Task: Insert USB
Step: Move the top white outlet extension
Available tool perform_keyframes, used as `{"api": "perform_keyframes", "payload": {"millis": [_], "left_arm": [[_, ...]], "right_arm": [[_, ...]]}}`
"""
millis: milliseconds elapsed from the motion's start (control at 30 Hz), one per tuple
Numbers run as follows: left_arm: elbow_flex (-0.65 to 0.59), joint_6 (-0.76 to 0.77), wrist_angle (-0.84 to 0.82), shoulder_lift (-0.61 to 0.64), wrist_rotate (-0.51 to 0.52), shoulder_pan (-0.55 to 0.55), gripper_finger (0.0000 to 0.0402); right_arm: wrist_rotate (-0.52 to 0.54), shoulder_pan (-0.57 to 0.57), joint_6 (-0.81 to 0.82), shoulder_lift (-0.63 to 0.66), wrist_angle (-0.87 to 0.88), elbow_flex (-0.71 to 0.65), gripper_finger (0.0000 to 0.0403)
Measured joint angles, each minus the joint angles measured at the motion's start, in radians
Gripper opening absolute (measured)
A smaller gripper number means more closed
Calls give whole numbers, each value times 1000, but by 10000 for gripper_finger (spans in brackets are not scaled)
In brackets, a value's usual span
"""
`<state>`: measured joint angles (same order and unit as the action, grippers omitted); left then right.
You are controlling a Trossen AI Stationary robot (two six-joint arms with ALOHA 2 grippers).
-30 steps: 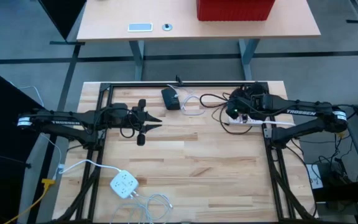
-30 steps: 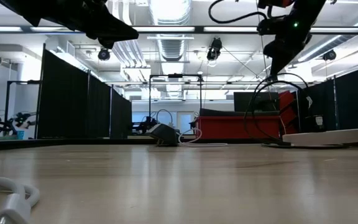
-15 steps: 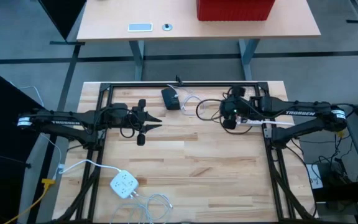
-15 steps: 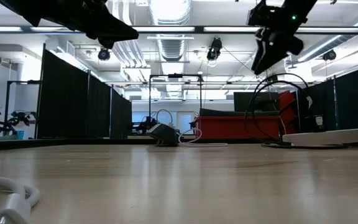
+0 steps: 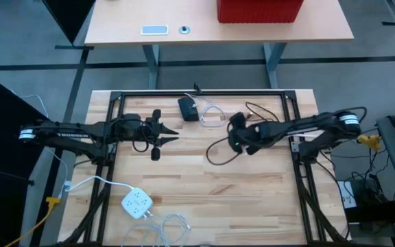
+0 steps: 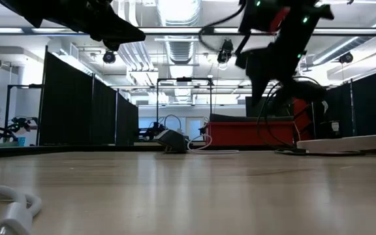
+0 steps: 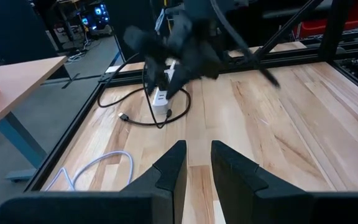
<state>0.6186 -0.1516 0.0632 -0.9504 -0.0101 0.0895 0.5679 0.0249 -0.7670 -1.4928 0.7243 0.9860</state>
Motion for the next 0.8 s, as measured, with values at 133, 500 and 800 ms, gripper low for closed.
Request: {"api": "perform_keyframes", "payload": {"millis": [133, 500, 800], "left_arm": [[0, 0, 1, 0, 0, 0, 64], [0, 0, -5, 0, 0, 0, 64], [0, 3, -6, 0, 0, 0, 64]], "right_arm": [[76, -1, -45, -87, -69, 1, 190], [408, 65, 20, -77, -285, 2, 185], [-5, 126, 160, 196, -173, 3, 168]]}}
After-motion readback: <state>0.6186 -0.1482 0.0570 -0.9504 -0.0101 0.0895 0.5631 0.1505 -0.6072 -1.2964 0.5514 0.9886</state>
